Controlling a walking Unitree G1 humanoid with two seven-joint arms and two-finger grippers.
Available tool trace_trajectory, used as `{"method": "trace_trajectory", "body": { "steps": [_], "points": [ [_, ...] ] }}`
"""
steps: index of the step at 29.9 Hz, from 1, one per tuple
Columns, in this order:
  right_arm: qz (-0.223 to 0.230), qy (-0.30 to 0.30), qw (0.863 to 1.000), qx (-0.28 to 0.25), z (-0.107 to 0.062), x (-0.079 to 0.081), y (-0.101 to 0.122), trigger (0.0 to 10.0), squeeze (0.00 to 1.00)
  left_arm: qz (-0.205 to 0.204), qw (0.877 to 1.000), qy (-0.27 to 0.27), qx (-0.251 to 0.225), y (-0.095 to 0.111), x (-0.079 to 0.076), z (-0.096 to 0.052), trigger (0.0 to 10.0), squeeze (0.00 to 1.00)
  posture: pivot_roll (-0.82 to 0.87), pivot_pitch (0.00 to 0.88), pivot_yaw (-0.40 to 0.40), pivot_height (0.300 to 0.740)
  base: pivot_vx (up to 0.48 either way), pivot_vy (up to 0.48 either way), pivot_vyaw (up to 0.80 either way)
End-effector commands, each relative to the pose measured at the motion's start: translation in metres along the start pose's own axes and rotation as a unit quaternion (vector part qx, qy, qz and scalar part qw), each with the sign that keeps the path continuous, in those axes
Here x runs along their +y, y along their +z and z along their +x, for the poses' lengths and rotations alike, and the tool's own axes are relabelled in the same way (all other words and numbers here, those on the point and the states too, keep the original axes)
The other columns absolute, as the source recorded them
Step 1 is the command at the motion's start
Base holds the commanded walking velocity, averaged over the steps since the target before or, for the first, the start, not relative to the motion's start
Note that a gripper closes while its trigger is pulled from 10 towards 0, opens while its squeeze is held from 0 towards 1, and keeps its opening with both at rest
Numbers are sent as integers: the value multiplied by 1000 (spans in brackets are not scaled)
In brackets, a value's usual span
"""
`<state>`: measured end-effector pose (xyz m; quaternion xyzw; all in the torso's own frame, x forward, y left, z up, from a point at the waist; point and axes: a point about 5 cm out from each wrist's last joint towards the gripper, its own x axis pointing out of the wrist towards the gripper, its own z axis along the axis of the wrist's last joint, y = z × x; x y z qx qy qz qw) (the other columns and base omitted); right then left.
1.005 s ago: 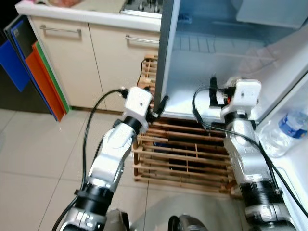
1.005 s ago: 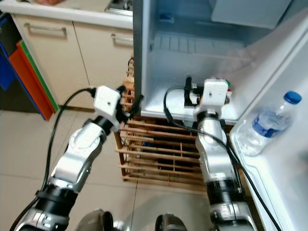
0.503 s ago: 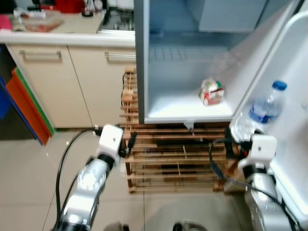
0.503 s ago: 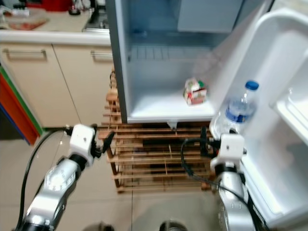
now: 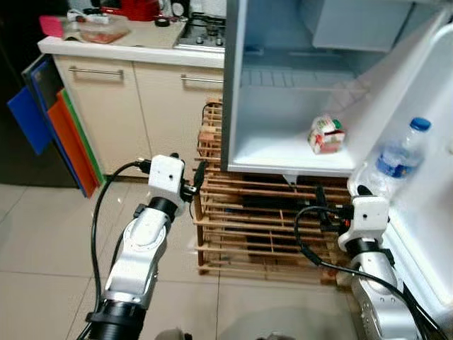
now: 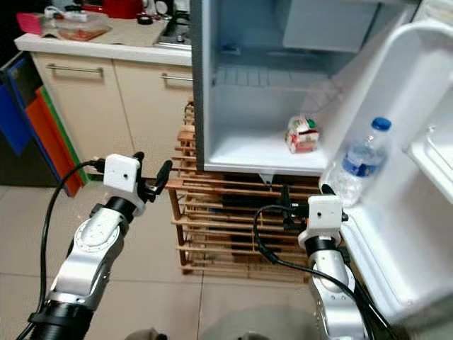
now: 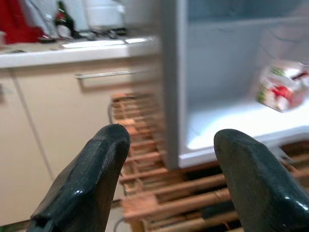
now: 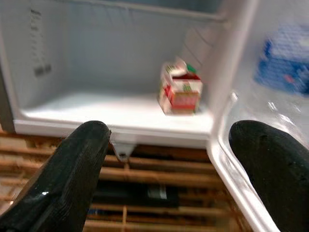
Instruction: Restocking fridge
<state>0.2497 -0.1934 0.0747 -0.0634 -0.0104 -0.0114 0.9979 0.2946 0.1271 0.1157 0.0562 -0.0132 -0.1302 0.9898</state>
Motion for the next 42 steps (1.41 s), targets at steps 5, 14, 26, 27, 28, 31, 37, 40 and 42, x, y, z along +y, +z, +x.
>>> {"method": "trace_trajectory", "body": {
  "steps": [5,14,26,27,28,31,37,40,42],
  "points": [
    [-13,-2,1000,2,2,-4,-1,10000,0,10,1000,-4,7,-1,-1,5,10000,0,-36,16,-12,740,-319,0,0],
    [-37,15,999,0,8,-9,2,10000,0,15,999,-32,-15,8,-17,15,10000,0,-58,8,-26,740,-60,0,0],
    [-23,57,998,4,16,2,0,10000,0,-41,990,-120,-70,24,-31,12,10000,0,-39,0,-30,740,0,-226,0],
    [-23,57,998,4,16,2,0,10000,0,-41,990,-120,-70,24,-31,12,10000,0,-39,0,-30,740,0,-472,0],
    [-22,68,997,5,15,7,-1,10000,0,-46,989,-124,-74,25,-32,12,10000,0,-40,0,-21,740,0,-472,0],
    [-17,101,995,5,14,20,-3,10000,0,-46,983,-159,-82,29,-36,8,10000,0,-49,0,9,740,0,-472,0],
    [-41,177,982,43,-5,26,-23,10000,0,-46,984,-160,-71,25,-32,9,10000,0,-72,0,32,740,0,-236,0],
    [-58,193,975,98,-18,20,-47,10000,0,-31,986,-152,-61,22,-32,14,10000,0,-76,0,39,740,0,0,0],
    [-106,179,959,192,-29,3,-80,10000,0,-27,987,-147,-54,21,-30,18,10000,0,-73,0,45,740,0,0,0]
  ]
}}
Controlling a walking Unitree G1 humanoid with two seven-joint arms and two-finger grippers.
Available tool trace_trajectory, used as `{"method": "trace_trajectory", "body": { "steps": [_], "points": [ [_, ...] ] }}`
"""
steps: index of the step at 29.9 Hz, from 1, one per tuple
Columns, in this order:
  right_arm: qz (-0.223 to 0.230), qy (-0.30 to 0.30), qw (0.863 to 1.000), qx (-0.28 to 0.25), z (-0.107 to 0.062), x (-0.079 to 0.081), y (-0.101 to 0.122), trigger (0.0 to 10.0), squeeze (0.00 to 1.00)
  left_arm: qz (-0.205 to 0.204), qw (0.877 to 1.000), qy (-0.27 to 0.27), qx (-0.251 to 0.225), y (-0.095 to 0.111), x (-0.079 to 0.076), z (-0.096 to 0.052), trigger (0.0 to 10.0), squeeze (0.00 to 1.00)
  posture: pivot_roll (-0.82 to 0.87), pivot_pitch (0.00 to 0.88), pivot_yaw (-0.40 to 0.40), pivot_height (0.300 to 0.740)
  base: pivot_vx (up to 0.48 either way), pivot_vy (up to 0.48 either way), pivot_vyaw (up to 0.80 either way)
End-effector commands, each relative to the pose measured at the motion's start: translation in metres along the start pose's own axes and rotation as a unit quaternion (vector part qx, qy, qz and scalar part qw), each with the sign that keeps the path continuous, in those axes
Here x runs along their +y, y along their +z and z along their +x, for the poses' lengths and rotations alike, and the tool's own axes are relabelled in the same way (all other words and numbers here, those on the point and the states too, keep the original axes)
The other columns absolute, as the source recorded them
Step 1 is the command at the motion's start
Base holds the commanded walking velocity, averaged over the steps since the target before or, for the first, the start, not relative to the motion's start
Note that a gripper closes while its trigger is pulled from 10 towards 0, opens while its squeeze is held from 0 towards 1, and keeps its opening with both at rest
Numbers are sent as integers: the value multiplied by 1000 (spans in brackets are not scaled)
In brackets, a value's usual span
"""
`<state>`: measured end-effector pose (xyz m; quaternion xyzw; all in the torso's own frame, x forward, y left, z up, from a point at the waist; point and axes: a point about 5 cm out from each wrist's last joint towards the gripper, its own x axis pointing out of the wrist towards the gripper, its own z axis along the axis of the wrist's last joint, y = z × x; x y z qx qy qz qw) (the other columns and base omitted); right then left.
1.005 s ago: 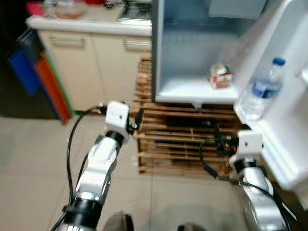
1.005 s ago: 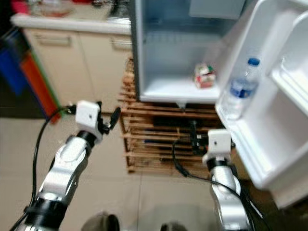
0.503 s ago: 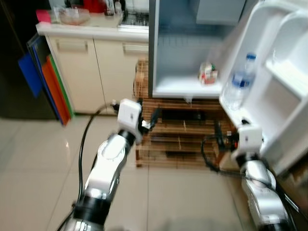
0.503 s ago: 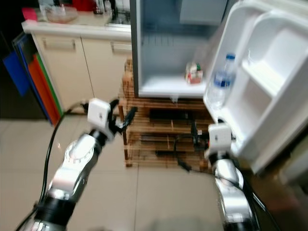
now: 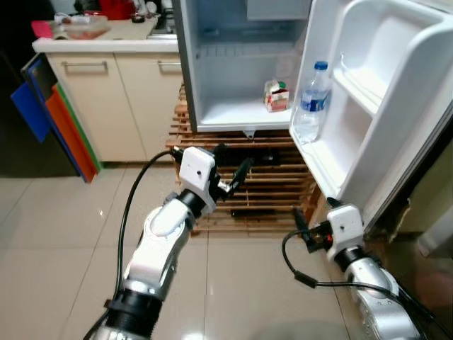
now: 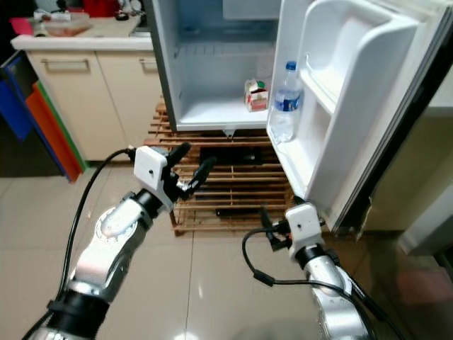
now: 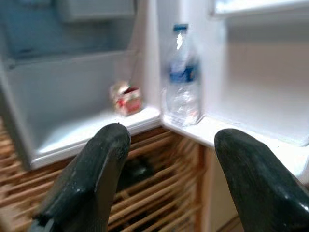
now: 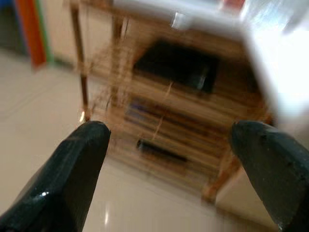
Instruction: Restocking fridge
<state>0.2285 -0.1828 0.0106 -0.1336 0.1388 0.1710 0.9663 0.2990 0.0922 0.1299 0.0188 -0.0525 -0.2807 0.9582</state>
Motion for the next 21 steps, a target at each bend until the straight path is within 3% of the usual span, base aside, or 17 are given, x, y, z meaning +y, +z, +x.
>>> {"method": "trace_trajectory", "body": {
  "steps": [1,4,6,8,9,10,11,12,13,17,21],
  "points": [
    [-25,-17,995,99,-8,-13,-32,10000,0,6,1000,3,1,3,3,5,10000,0,-72,0,49,740,0,0,0],
    [-60,-24,979,194,-16,-21,-57,10000,0,13,1000,2,7,2,6,5,10000,0,-70,0,52,740,0,0,0],
    [-97,-81,961,244,-23,-39,-67,10000,0,23,1000,1,19,-2,8,5,10000,0,-68,0,54,740,0,0,0],
    [-180,-181,929,267,-29,-71,-63,10000,0,66,991,-24,115,-38,8,0,10000,0,-56,0,55,740,0,0,0],
    [-180,-181,929,267,-29,-71,-63,10000,0,66,991,-24,115,-38,8,0,10000,0,-56,0,55,740,0,0,0],
    [-213,-208,916,268,-29,-80,-59,10000,0,83,984,-33,156,-54,9,-4,10000,0,-55,0,55,740,0,0,0],
    [-234,-226,908,263,-29,-86,-56,10000,0,103,971,-37,214,-74,12,-11,10000,0,-55,0,54,740,0,0,0],
    [-246,-242,902,260,-28,-92,-53,10000,0,132,950,-43,279,-97,14,-23,10000,0,-55,0,53,740,0,0,0],
    [-250,-251,898,259,-28,-95,-52,10000,0,152,934,-47,319,-110,16,-31,10000,0,-54,0,50,740,0,0,0],
    [-295,-345,866,212,-29,-124,-29,10000,0,130,859,-28,494,-165,15,-90,10000,0,-58,0,58,740,0,0,0],
    [-331,-376,850,163,-26,-134,-5,10000,0,142,846,-44,512,-172,10,-98,10000,0,-72,0,65,740,0,0,0]
  ]
}}
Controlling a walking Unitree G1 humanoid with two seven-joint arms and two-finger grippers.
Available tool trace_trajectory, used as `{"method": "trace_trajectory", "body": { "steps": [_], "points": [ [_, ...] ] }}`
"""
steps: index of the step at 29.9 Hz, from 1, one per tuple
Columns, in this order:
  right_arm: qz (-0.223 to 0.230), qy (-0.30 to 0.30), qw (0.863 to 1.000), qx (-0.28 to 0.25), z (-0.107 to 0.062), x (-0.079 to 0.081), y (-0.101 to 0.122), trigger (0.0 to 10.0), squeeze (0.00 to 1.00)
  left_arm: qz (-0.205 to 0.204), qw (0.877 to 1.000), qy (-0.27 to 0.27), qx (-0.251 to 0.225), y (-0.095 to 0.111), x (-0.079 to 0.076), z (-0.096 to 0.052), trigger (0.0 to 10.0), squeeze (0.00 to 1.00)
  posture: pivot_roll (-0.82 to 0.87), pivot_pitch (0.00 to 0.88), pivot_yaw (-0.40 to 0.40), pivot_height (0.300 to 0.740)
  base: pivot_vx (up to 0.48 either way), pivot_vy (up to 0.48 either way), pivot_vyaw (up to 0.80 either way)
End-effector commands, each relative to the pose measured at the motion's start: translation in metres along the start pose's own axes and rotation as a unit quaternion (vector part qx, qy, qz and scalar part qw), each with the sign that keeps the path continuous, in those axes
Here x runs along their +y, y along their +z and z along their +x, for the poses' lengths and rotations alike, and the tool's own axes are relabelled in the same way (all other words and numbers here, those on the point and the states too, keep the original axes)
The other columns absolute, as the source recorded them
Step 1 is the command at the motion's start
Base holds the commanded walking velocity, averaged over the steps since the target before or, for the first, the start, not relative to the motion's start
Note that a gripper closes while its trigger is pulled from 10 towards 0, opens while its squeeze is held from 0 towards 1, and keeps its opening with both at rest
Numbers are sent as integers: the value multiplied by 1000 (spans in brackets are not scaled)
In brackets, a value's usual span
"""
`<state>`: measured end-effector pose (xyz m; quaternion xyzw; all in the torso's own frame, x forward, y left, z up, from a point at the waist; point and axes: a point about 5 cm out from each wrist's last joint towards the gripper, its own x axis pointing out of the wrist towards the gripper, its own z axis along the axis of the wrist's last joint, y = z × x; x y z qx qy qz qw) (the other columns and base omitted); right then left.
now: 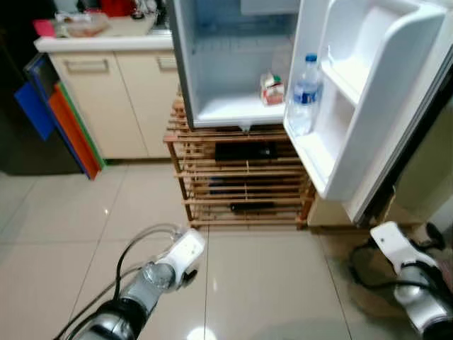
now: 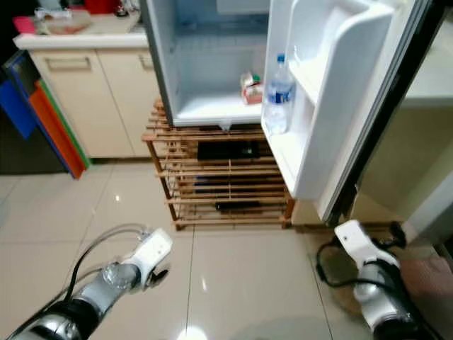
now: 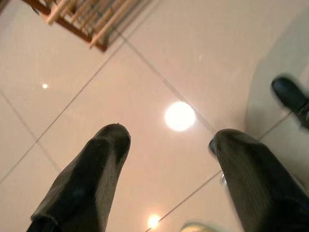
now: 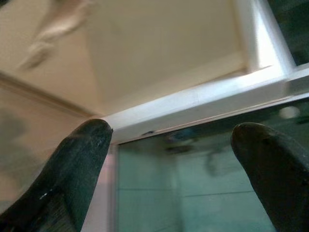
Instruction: Restocking fridge
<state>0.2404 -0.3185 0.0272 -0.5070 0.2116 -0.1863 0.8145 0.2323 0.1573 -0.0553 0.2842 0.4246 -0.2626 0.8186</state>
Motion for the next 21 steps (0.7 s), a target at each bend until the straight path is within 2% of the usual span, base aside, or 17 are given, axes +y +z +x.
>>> {"method": "trace_trajectory", "body": {
  "steps": [1,4,6,7,10,14,16,17,18,20,21],
  "points": [
    [0,-47,998,-49,8,-17,22,10000,0,22,1000,8,-9,8,3,0,10000,0,-76,0,68,740,0,0,0],
    [5,-93,992,-86,15,-38,39,10000,0,42,999,-5,4,3,-10,4,10000,0,-85,0,65,740,0,0,0],
    [10,-102,989,-103,18,-45,48,10000,0,49,999,-6,13,0,-17,6,10000,0,-87,0,60,740,0,0,0],
    [28,-102,987,-120,20,-48,57,10000,0,46,999,-4,17,-1,-22,7,10000,0,-86,0,52,740,0,0,0],
    [102,-65,970,-212,18,-50,93,10000,0,36,999,0,18,4,-29,9,10000,0,-84,0,45,740,0,0,0],
    [169,5,947,-274,7,-42,122,10000,0,33,999,0,16,9,-32,10,10000,0,-84,0,41,740,0,0,0],
    [217,66,920,-320,-6,-32,146,10000,0,31,999,0,16,4,-28,9,10000,0,-83,0,39,740,0,0,0],
    [267,127,889,-349,-19,-24,168,10000,0,28,999,2,16,2,-26,8,10000,0,-85,0,41,740,0,0,0],
    [286,152,877,-356,-24,-21,176,10000,0,25,1000,3,15,2,-26,9,10000,0,-85,0,41,740,0,0,0],
    [337,214,836,-377,-38,-14,201,10000,0,22,1000,3,13,4,-25,9,10000,0,-87,0,40,740,0,0,0],
    [337,214,836,-377,-38,-14,201,10000,0,22,1000,3,13,4,-25,9,10000,0,-87,0,40,740,0,0,0]
  ]
}}
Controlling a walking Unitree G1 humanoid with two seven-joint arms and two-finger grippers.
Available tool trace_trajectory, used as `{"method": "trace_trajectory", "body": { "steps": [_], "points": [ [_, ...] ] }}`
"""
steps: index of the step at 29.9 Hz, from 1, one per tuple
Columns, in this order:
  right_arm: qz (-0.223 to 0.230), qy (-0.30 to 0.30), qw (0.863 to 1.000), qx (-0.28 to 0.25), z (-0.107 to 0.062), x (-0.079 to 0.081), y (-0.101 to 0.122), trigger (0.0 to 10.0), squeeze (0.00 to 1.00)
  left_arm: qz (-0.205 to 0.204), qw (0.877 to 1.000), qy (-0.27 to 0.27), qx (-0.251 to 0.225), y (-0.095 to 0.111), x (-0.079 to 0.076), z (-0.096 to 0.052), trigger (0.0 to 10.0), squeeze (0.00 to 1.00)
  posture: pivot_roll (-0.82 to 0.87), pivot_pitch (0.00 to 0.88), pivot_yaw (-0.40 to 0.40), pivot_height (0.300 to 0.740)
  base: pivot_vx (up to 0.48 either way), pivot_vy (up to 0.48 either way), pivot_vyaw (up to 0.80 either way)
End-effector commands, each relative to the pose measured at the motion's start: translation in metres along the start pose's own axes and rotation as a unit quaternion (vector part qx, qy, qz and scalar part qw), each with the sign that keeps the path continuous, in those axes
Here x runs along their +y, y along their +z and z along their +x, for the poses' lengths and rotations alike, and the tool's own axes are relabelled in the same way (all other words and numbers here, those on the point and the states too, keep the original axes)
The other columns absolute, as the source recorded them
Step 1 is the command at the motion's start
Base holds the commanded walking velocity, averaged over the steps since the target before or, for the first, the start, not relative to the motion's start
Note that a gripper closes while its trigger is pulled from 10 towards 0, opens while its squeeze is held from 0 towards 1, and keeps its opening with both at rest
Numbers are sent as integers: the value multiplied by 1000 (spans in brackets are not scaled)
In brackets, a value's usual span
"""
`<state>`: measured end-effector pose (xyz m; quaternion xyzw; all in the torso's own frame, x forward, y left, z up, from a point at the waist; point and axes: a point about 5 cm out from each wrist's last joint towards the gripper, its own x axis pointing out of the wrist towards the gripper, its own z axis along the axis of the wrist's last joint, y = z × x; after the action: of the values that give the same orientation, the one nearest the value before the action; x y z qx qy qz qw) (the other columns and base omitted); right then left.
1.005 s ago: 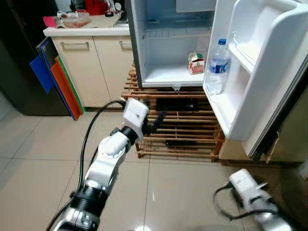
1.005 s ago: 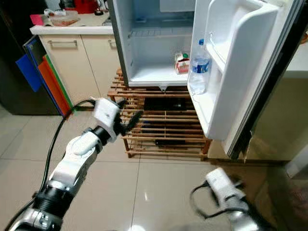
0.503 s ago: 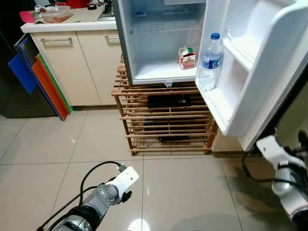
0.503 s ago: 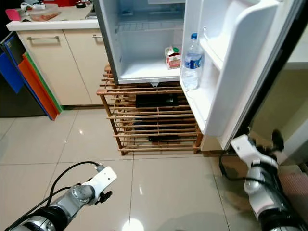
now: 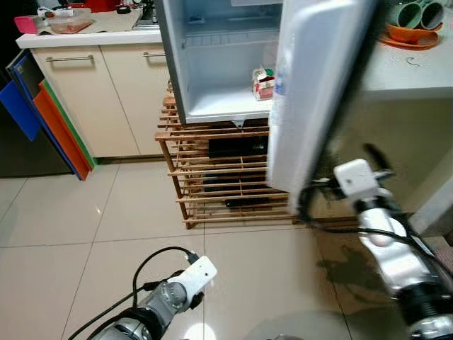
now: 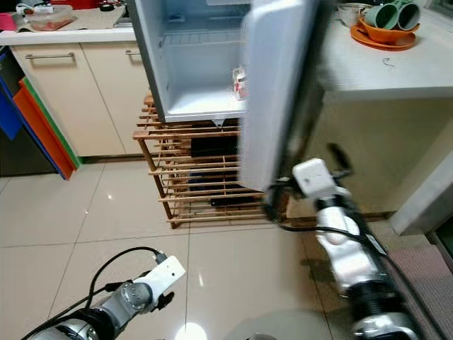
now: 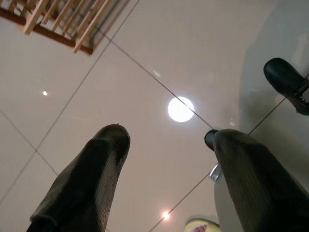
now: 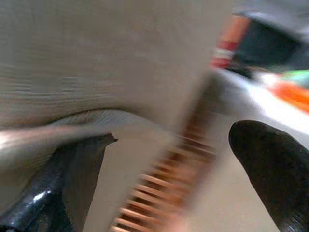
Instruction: Restocking fridge
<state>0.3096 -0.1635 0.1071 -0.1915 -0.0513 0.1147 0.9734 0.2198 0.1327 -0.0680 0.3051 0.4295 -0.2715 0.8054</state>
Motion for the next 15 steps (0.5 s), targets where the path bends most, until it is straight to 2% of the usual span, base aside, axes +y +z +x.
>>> {"method": "trace_trajectory", "body": {
  "steps": [1,2,3,4,6,7,8,9,10,11,12,13,14,15],
  "points": [
    [83,52,994,-51,12,13,30,10000,0,-3,1000,7,-2,1,3,0,10000,0,-85,0,39,740,0,0,0],
    [141,93,983,-66,15,26,44,10000,0,-4,1000,7,-5,3,3,0,10000,0,-78,0,36,740,0,0,0],
    [181,123,973,-76,17,33,53,10000,0,-6,1000,7,-8,4,3,0,10000,0,-74,0,30,740,0,0,0],
    [205,140,965,-86,18,36,60,10000,0,-10,1000,7,-15,7,4,0,10000,0,-71,0,29,740,0,0,0],
    [219,134,962,-88,20,32,61,10000,0,-12,1000,9,-28,13,4,0,10000,0,-64,0,25,740,0,0,0],
    [219,134,962,-88,20,32,61,10000,0,-12,1000,9,-28,13,4,0,10000,0,-64,0,25,740,0,0,0],
    [214,108,968,-77,22,23,55,10000,0,-10,998,15,-52,23,7,0,10000,0,-60,0,23,740,0,0,0],
    [179,64,980,-59,24,11,45,10000,0,-15,995,25,-92,38,11,-1,10000,0,-56,0,26,740,0,0,0],
    [153,35,987,-47,25,2,38,10000,0,-19,992,33,-119,48,15,-2,10000,0,-56,0,28,740,0,0,0],
    [100,-37,994,-14,25,-15,25,10000,0,-36,983,63,-168,60,30,-8,10000,0,-59,0,33,740,0,0,0],
    [100,-37,994,-14,25,-15,25,10000,0,-36,983,63,-168,60,30,-8,10000,0,-59,0,33,740,0,0,0],
    [73,-92,993,8,22,-29,17,10000,0,-57,973,87,-206,68,43,-13,10000,0,-57,0,32,740,0,0,0],
    [87,-153,984,34,14,-42,7,10000,0,-103,950,115,-273,86,64,-25,10000,0,-50,0,24,740,0,0,0],
    [103,-195,974,53,6,-49,-1,10000,0,-147,920,143,-334,102,84,-40,10000,0,-50,0,24,740,0,0,0]
  ]
}}
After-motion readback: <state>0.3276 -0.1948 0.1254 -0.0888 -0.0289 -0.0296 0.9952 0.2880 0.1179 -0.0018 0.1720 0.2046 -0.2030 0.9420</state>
